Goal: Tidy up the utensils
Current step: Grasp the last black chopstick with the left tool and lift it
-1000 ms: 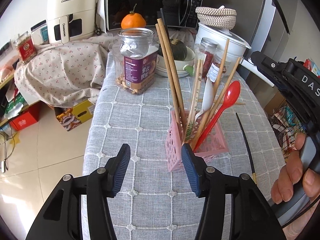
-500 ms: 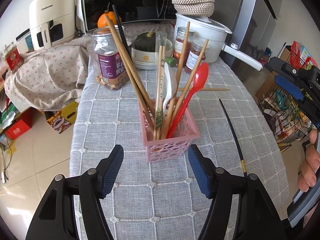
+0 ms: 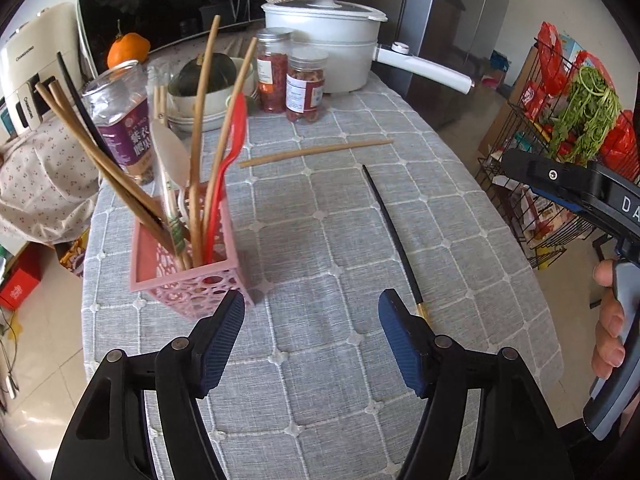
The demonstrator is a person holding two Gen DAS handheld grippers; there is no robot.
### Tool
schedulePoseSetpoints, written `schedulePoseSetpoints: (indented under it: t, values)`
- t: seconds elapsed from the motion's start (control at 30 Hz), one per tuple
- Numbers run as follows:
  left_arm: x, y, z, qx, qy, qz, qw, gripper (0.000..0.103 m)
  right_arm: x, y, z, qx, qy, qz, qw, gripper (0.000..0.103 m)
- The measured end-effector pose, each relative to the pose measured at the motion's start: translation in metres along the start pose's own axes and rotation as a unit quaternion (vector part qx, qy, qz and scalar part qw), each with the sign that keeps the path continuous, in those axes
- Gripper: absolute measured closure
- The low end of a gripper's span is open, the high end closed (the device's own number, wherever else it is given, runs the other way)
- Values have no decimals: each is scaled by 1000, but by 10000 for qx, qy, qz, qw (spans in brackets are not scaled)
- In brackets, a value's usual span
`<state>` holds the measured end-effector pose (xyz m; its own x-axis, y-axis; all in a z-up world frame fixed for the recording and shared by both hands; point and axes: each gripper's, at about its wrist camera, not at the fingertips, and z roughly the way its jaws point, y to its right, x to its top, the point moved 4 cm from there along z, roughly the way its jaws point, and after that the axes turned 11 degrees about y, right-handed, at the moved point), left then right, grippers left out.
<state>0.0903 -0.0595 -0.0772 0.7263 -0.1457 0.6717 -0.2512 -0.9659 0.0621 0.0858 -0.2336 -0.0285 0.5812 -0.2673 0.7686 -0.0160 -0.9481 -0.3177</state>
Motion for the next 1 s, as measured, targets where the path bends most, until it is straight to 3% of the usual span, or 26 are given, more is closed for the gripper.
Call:
schedulePoseSetpoints:
  t: [0.27,0.5,0.7,1.0]
  values:
    - [-6,51,53,-248,-571,0,9981,31,-15,65,7,-564,-680,313,9956,24]
    - [20,61,109,-229,-739,-526,9956,34,-27,94,16,-843,-1082,127,9905,24]
    - [39,66,152,-111,-682,-626,9956,64,-30,96,24,-784,-1245,-41,9891,24]
    - [48,67,188,67,-753,-797,9939,86,-21,106,24,-782,-1184,182,9897,24]
